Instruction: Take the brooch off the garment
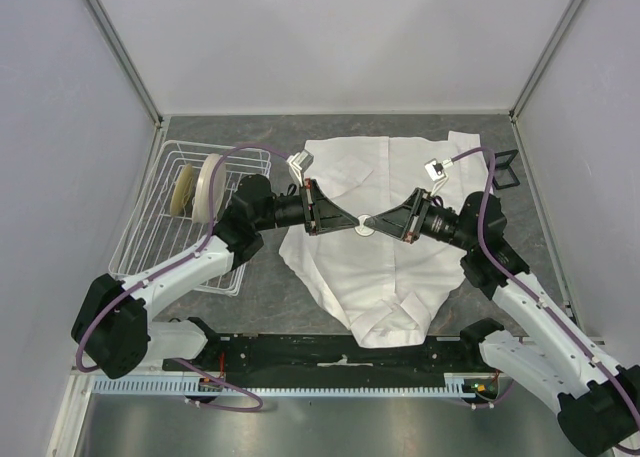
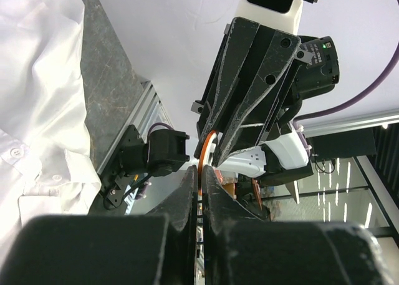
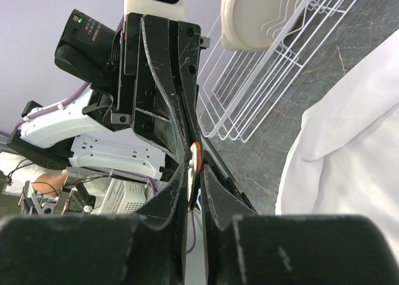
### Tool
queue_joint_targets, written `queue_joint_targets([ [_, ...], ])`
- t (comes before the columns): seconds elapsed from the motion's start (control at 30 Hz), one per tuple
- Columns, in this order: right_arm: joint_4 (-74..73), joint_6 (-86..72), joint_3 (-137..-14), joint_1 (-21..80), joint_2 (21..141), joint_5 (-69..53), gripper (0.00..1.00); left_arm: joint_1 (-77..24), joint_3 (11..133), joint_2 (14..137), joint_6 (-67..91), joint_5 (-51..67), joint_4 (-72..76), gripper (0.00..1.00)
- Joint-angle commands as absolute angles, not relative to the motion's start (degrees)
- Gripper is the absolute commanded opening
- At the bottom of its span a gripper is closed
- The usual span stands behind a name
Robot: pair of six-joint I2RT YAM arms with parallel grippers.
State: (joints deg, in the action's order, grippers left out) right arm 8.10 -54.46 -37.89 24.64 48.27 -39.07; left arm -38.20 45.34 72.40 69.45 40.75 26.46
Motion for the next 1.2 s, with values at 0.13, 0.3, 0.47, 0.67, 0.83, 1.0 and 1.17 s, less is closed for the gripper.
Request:
queue_joint_targets([
  [0.13, 5.89, -50.19, -38.76, 27.15, 49.57, -37.97, 0.14, -38.41, 47.37, 72.33, 70.75, 42.01, 27.51, 0.02],
  [0.3, 3.87, -48.52, -39.64, 28.47, 49.74, -34.63, 0.13, -38.5, 47.46, 72.25, 71.28, 42.01, 27.51, 0.02],
  [0.47, 2.2, -46.85, -40.78, 31.28, 50.62, -30.86, 0.14, -38.5, 47.9, 72.42, 71.72, 42.1, 27.51, 0.02],
  [0.67, 0.44, -45.09, -41.83, 34.27, 52.03, -26.72, 0.12, -38.5, 47.81, 71.9, 71.89, 42.19, 27.6, 0.02],
  [0.83, 0.26, -44.47, -41.75, 35.07, 52.38, -26.8, 0.11, -38.5, 47.81, 71.63, 71.72, 42.1, 27.07, 0.02],
  [1.0, 0.09, -44.21, -41.49, 35.07, 51.15, -26.89, 0.11, -38.5, 48.08, 71.19, 70.58, 41.93, 25.67, 0.02],
  [1.17, 0.09, -43.86, -41.13, 35.16, 50.89, -28.47, 0.11, -38.41, 48.08, 71.19, 70.14, 41.84, 25.14, 0.02],
])
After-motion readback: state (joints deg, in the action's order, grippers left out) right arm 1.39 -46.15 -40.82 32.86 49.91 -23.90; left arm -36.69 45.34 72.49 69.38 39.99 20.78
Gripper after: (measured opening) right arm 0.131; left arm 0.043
